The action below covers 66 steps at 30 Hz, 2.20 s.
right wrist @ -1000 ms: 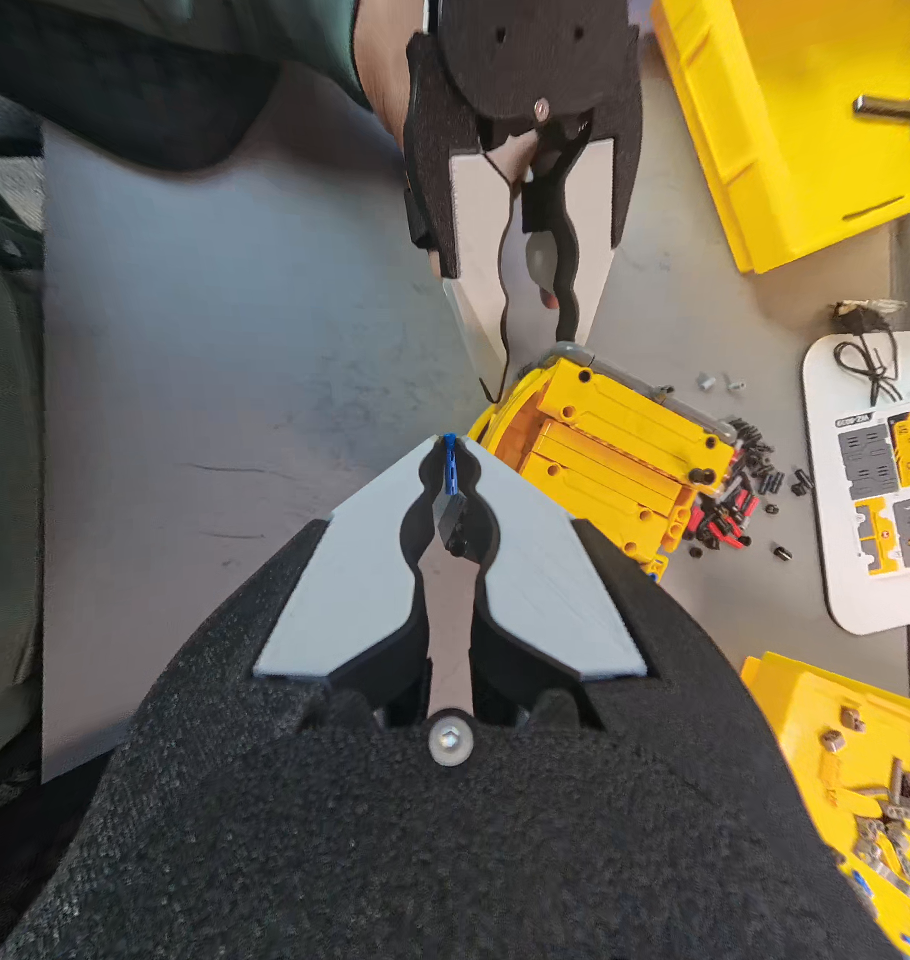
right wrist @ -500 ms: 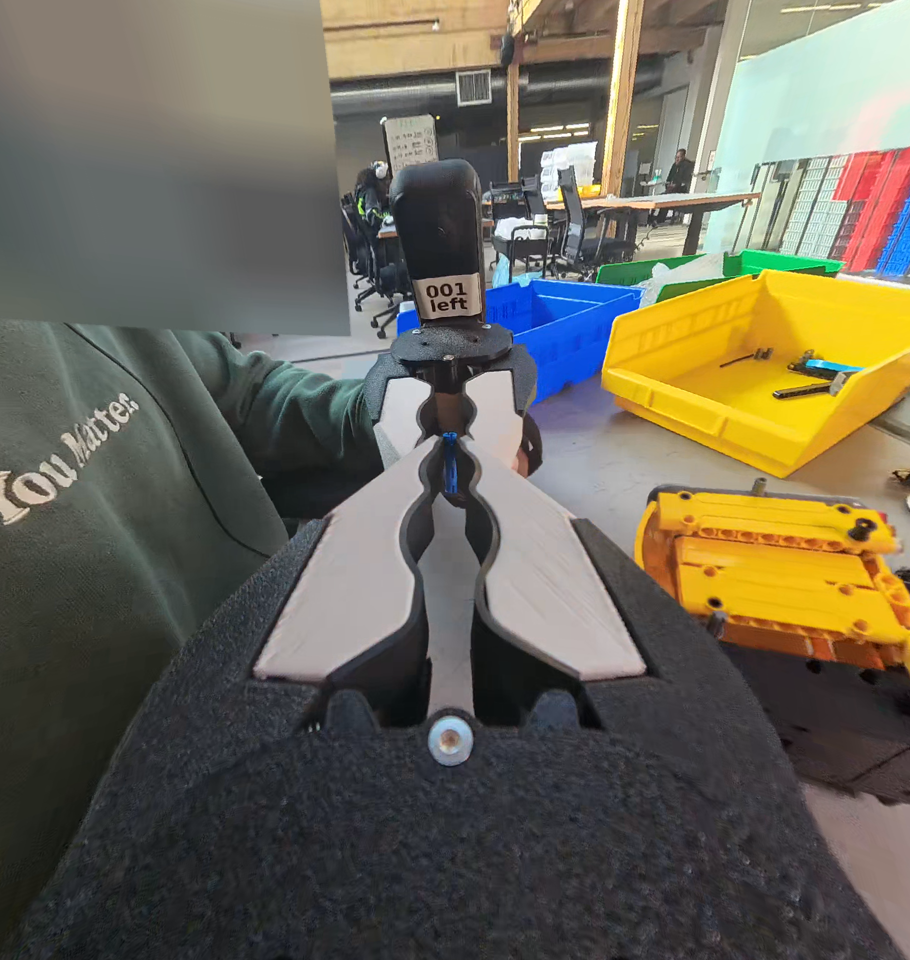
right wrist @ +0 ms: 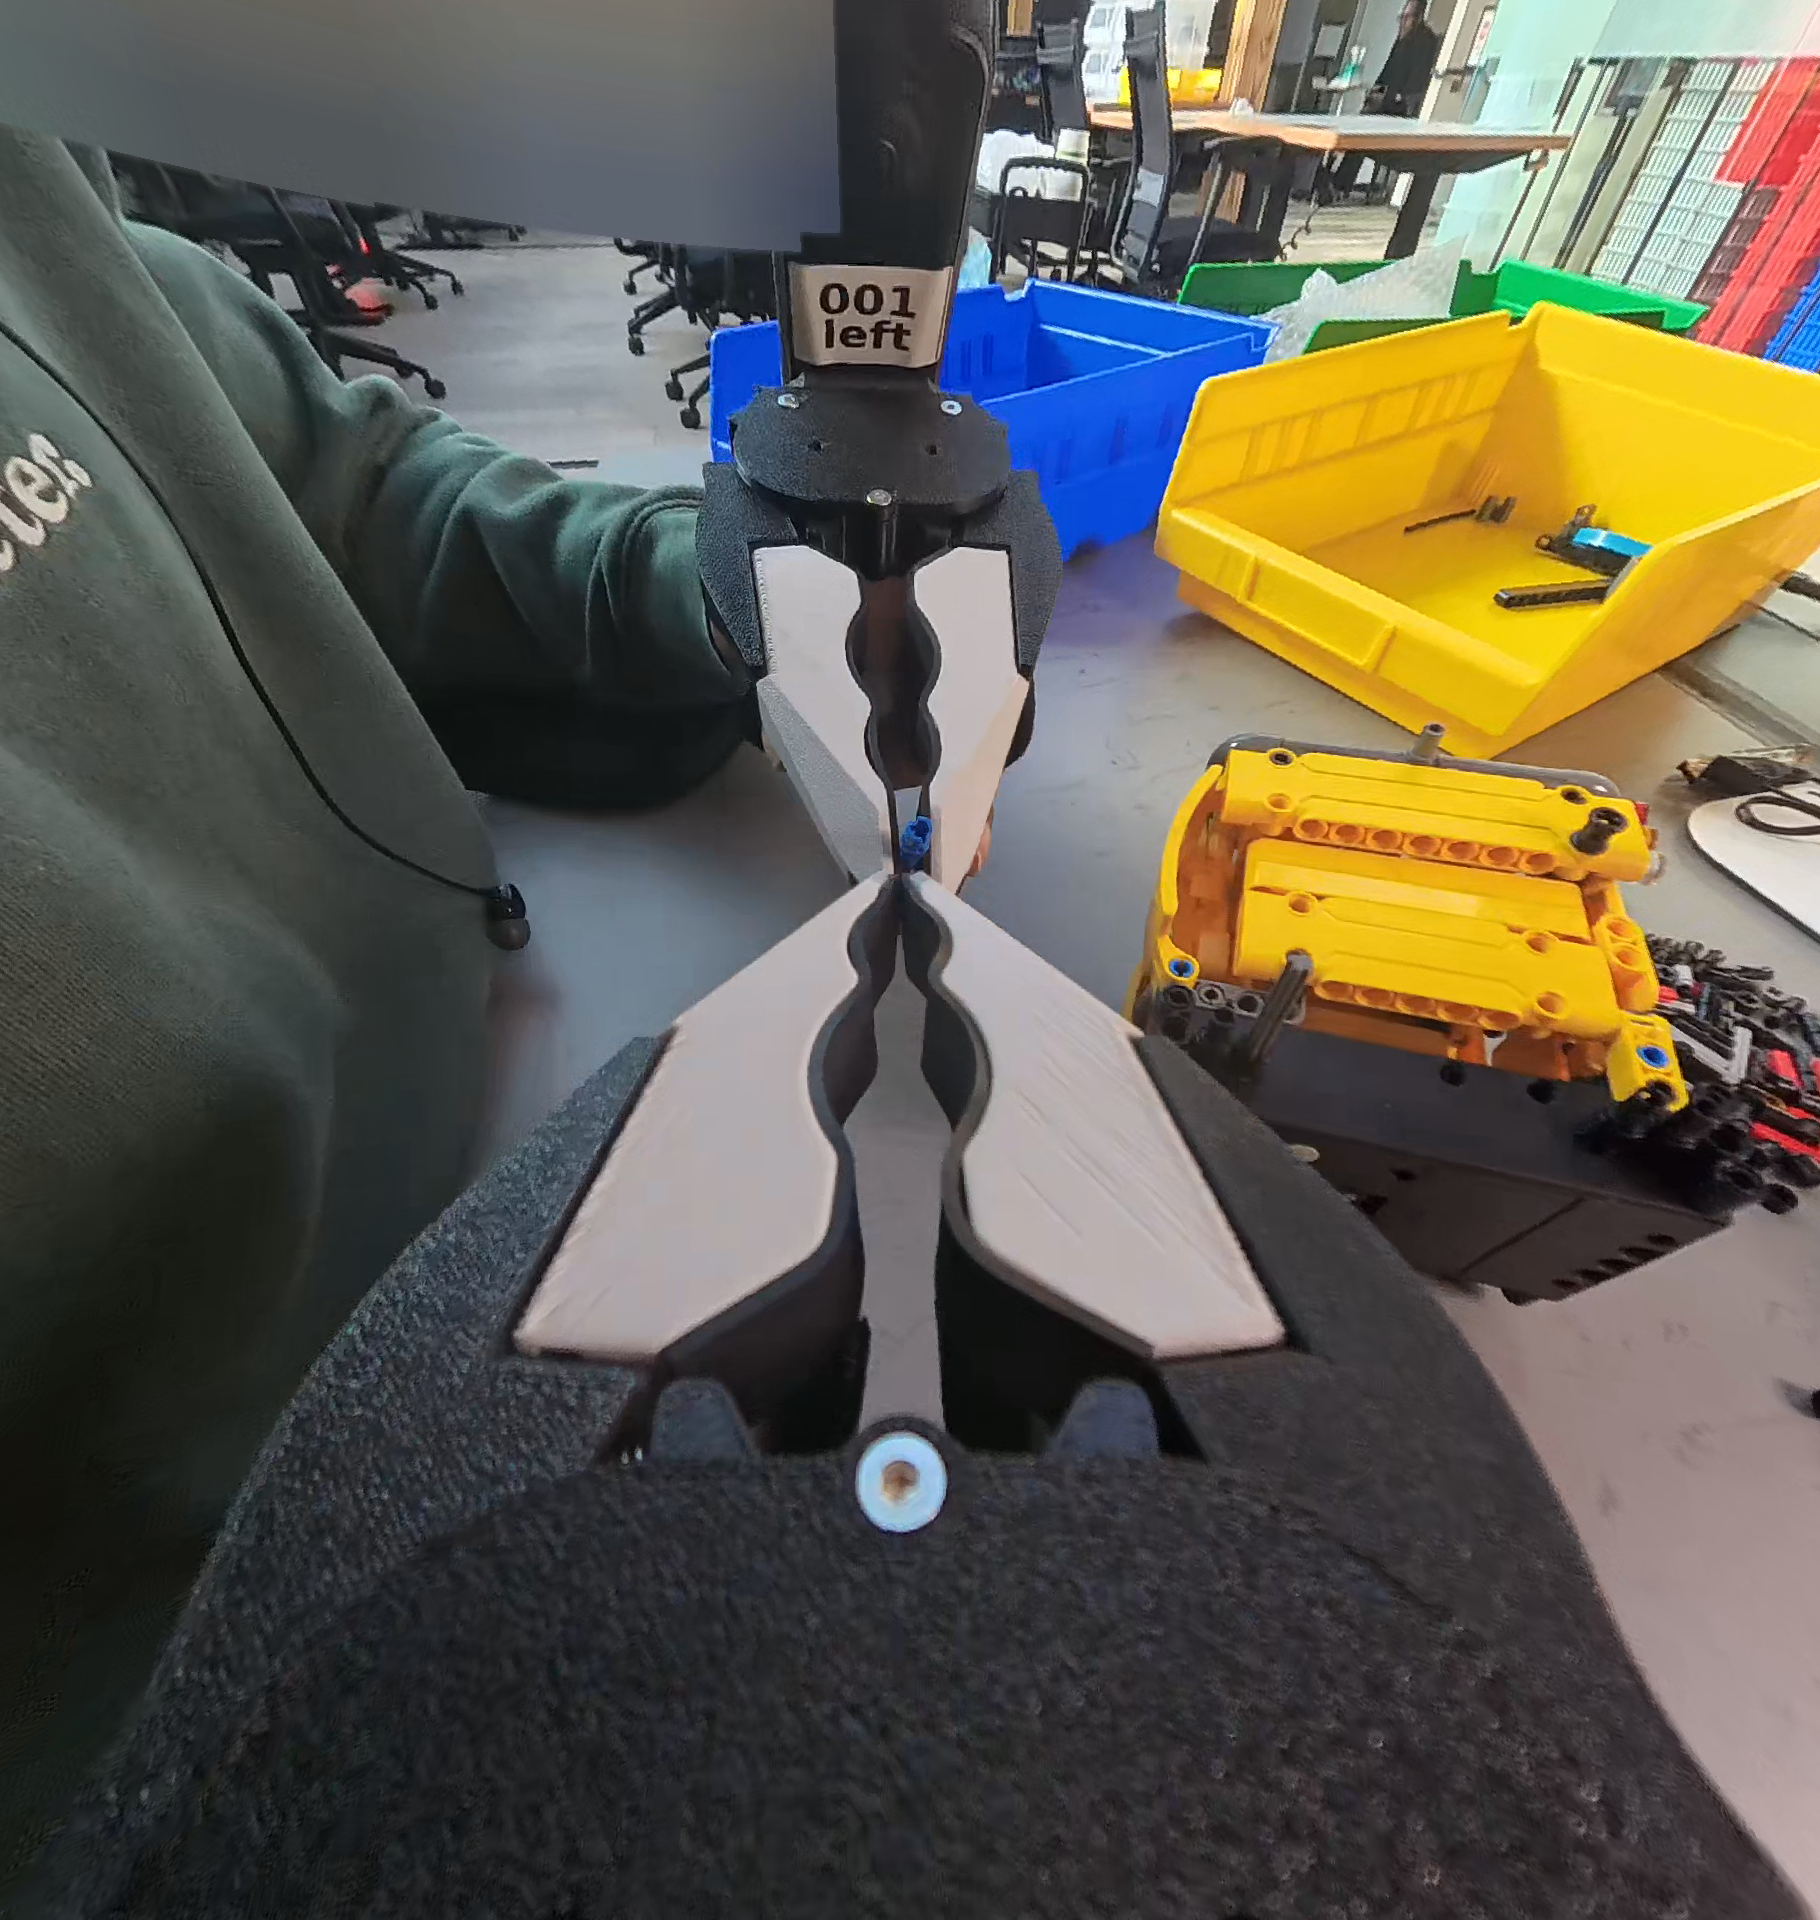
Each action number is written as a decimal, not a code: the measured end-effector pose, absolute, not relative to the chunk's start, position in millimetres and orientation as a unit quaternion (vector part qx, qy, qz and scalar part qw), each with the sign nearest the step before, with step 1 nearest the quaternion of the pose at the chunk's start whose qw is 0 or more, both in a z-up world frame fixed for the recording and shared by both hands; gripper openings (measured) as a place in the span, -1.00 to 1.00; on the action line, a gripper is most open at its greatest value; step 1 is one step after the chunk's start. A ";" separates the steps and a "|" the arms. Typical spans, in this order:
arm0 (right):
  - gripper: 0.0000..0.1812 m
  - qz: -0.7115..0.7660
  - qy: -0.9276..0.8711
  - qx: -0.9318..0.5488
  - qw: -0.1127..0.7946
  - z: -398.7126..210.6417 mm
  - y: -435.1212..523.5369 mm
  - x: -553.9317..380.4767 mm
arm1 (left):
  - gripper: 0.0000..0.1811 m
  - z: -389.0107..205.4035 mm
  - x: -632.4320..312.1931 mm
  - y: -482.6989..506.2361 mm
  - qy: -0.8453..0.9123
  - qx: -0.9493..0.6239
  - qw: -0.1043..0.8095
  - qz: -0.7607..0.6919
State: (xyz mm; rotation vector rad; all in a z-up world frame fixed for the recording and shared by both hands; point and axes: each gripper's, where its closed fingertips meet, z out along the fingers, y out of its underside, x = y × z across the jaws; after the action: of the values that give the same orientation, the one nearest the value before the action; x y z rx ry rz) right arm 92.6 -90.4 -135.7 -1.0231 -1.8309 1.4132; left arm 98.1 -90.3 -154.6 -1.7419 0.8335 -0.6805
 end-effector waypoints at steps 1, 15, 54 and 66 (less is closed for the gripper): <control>-1.00 0.527 -0.693 -0.384 0.306 -135.6 -88.4 92.5 | -0.97 -156.7 97.9 -89.3 0.347 -0.729 0.518 -0.283; -0.83 0.387 -0.826 -0.299 0.280 -150.7 -90.9 88.9 | -0.97 -170.7 102.3 -87.0 0.355 -0.744 0.497 -0.270; -0.95 0.070 -0.966 -0.208 0.136 -158.6 -35.6 78.5 | 0.42 -154.0 30.3 8.5 0.454 -0.782 0.406 -0.132; -0.95 0.058 -0.973 -0.185 0.128 -159.6 -36.5 76.1 | 0.44 -184.2 37.6 9.6 0.512 -0.784 0.334 -0.111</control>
State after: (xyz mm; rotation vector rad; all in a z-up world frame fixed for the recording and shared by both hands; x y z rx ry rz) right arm 76.1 -36.5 -159.6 -0.5384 -2.8282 0.1697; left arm 37.6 9.6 -184.2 -2.0458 1.3360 -0.2900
